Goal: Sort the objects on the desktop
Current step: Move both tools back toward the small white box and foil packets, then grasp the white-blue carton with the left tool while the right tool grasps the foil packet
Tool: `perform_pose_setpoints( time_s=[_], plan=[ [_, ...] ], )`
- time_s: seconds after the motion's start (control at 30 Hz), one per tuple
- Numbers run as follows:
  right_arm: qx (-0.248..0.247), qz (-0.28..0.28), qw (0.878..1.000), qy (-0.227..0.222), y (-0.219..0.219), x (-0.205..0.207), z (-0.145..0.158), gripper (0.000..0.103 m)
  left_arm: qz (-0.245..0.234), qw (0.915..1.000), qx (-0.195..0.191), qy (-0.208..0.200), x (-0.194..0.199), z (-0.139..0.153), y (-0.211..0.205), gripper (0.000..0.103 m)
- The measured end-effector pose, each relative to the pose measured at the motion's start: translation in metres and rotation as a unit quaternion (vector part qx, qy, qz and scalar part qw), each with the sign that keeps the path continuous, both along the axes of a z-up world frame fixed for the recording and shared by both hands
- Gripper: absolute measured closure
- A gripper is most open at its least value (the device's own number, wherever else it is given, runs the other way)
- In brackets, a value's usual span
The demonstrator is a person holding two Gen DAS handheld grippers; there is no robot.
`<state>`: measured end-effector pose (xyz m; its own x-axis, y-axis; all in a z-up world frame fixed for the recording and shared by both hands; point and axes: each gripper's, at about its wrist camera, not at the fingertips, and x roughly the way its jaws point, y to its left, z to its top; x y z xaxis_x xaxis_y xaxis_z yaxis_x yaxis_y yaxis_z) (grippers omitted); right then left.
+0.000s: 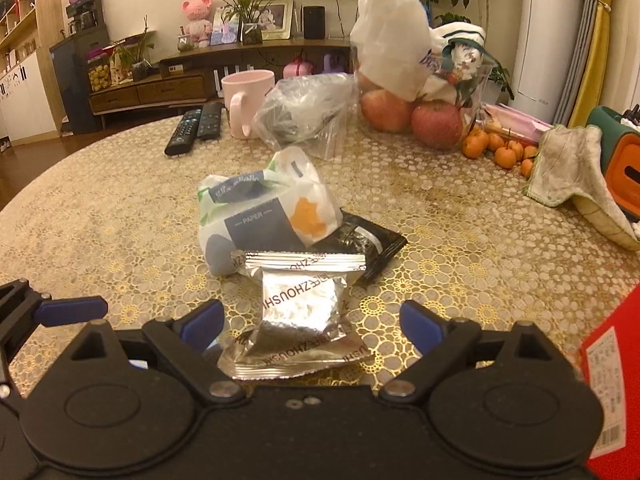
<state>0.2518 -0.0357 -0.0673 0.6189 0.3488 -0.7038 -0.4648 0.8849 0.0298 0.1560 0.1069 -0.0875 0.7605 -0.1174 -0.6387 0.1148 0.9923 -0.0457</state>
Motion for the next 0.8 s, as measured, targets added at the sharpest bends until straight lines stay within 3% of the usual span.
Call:
perform_pose_setpoints(
  time_s=[0.47,0.63,0.8],
  plan=[
    [-0.013,-0.009,1.0,0.016,0.009,0.017,-0.019,0.018,-0.003,0.9999,-0.012,0.002,0.009,-0.012,0.002,0.0],
    [-0.014,-0.01,1.0,0.021,0.009,0.019,-0.022,0.027,-0.003,1.0,-0.006,-0.005,0.01,-0.013,-0.001,0.001],
    [-0.013,-0.008,1.0,0.022,0.009,0.018,-0.022,0.037,-0.004,0.9999,-0.014,0.007,0.013,-0.016,-0.001,0.023]
  ],
)
